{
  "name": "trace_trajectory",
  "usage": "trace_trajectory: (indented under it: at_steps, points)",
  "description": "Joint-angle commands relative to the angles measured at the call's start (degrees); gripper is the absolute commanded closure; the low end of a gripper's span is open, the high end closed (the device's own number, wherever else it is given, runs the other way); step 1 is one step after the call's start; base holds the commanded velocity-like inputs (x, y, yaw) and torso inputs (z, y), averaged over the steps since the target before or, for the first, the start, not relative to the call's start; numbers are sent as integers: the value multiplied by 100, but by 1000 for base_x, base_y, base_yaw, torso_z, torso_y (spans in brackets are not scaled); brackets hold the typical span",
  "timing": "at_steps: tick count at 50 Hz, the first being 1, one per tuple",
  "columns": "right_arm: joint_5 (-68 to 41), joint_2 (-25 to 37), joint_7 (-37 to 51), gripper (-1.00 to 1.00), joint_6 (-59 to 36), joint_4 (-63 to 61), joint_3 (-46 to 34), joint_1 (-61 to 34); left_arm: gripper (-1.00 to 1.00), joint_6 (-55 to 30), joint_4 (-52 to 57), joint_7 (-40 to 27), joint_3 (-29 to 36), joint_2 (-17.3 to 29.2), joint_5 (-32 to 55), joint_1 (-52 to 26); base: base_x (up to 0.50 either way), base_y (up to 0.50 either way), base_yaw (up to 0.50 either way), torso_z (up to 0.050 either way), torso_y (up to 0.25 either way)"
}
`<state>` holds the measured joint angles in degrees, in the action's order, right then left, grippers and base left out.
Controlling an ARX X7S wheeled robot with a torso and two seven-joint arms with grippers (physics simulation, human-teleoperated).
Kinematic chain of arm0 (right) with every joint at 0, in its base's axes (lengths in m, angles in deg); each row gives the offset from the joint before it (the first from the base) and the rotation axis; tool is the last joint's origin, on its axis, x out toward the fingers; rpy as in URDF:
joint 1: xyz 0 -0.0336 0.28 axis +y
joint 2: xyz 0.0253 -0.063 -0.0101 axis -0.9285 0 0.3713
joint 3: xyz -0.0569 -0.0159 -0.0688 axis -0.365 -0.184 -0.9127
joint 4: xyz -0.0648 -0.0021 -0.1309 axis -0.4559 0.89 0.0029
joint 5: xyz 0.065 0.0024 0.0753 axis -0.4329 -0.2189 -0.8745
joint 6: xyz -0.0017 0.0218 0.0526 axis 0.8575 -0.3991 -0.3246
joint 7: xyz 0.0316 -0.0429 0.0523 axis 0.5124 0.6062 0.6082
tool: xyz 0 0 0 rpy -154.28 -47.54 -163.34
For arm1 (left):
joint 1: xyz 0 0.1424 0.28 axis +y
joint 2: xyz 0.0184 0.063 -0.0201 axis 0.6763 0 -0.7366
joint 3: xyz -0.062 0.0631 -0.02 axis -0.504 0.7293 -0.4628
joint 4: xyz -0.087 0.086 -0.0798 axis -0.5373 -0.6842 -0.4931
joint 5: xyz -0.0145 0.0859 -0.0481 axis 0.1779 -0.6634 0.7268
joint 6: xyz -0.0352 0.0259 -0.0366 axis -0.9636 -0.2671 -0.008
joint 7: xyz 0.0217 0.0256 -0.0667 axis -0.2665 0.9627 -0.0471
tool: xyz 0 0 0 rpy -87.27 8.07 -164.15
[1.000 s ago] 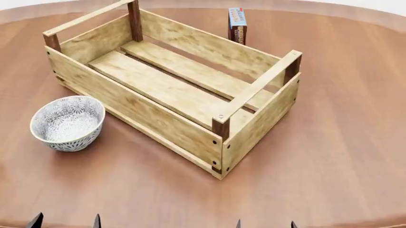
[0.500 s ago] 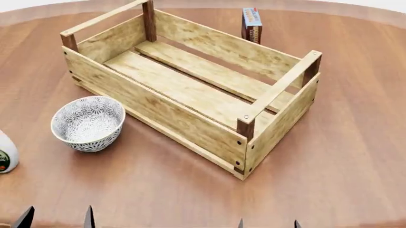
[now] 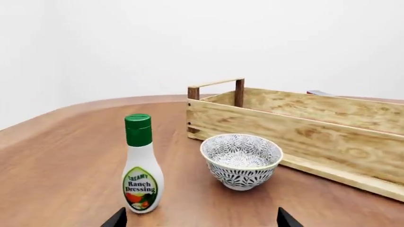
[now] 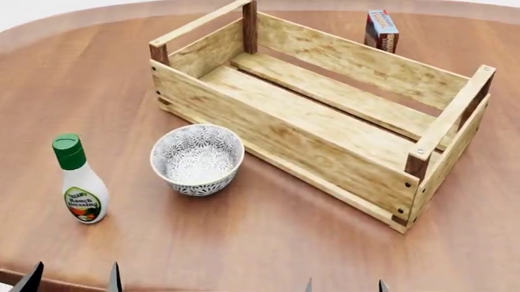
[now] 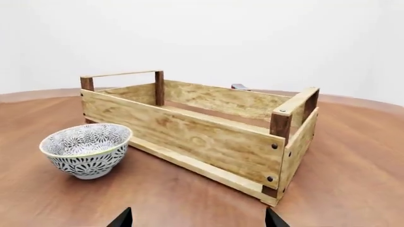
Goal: Pick up the salad dressing and put it in the tray.
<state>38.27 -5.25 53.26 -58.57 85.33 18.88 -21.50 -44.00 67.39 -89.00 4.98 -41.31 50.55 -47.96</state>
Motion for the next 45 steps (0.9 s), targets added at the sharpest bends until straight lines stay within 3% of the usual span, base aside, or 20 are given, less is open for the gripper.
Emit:
trace_trajectory:
  at_steps: [1,4,11,18,19,26,33,45]
  points:
    - [-152,70,28,-100,-173,20,-107,-22,-100,78,-69,-96,83,71,43,-6,0,500,0,0,0]
    - [-202,110,7,-100,-605,-194,-187,-46,-100,74,-65,-124,96,86,57,-1,0,0,0,0,0]
    - [-183,172,57,-100,-304,-260,-208,29,-100,77,-47,-183,132,120,85,16,61,0,0,0,0]
    - [-288,241,73,-100,-315,-420,-191,54,-100,-126,213,-242,144,185,154,34,500,0,0,0,0]
    - [-454,319,52,-100,-741,-896,-138,43,-100,-258,483,-272,133,219,166,53,500,0,0,0,0]
    - [-451,506,357,-100,-1351,-2117,77,28,-100,-696,1504,-365,139,374,186,171,500,0,0,0,0]
    - [-436,657,499,-100,-1523,-2850,228,82,-100,-1376,2620,-457,-10,544,466,194,500,0,0,0,0]
    - [-608,755,553,-100,-1689,-3128,312,10,-100,-1611,2692,-577,-58,573,567,95,500,0,0,0,0]
